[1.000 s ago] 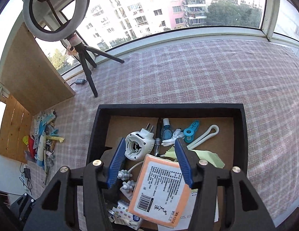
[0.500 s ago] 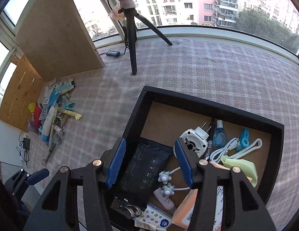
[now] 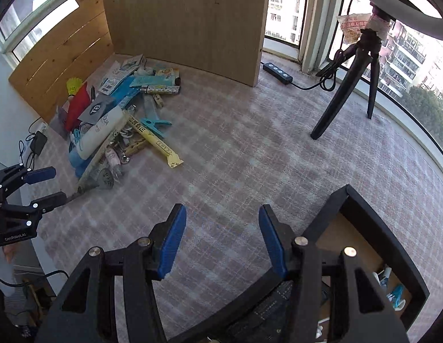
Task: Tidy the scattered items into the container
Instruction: 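Move both grippers back over the remaining pile, then grasp the yellow straw packet with the right gripper while the left gripper grasps the white AQUA sunscreen tube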
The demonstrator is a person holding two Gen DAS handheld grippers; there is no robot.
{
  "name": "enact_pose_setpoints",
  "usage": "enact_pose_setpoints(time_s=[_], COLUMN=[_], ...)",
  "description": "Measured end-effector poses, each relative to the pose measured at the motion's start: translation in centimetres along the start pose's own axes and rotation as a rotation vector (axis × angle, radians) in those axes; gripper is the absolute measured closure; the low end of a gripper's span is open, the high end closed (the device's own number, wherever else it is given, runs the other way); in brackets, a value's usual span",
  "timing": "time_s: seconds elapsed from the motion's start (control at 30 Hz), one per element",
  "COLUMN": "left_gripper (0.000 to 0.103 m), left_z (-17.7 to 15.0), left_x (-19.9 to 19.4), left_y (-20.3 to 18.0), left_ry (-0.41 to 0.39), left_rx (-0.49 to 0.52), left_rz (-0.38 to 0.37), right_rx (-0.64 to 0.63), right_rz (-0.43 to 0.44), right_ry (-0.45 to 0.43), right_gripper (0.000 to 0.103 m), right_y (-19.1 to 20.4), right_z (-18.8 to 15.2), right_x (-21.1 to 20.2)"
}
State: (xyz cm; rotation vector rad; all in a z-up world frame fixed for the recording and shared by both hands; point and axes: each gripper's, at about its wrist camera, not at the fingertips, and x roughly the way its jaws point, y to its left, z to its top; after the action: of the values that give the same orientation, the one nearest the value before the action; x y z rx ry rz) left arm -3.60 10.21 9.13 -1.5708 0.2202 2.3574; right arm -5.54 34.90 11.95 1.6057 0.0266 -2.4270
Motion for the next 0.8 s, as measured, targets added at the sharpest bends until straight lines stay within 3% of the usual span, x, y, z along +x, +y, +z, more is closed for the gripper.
enact_pose_setpoints(time_s=[0.07, 0.17, 0.27, 0.4, 0.8], left_gripper=[0.047, 0.047, 0.047, 0.047, 0.047], left_z=[0.6, 1.7, 2.7, 3.8, 5.4], left_x=[0.9, 2.2, 3.6, 5.3, 8.6], left_y=[2.3, 4.4, 5.3, 5.4, 5.7], left_ry=[0.007, 0.022, 0.049, 0.076, 0.132], left_rx=[-0.016, -0.01, 0.007, 0.066, 0.109], left_rz=[0.037, 0.051, 0.036, 0.046, 0.021], right_rx=[-0.037, -0.102, -0.168, -0.259, -0.295], right_rz=[0.041, 0.089, 0.1, 0.089, 0.101], right_ry=[0.01, 0.044, 0.076, 0.096, 0.17], right_gripper=[0.052, 0.062, 0.069, 0.069, 0.08], right_y=[1.9, 4.9, 7.5, 10.1, 10.4], right_z=[1.7, 3.9, 5.6, 7.2, 8.9], right_x=[1.4, 4.0, 6.6, 9.2, 13.8])
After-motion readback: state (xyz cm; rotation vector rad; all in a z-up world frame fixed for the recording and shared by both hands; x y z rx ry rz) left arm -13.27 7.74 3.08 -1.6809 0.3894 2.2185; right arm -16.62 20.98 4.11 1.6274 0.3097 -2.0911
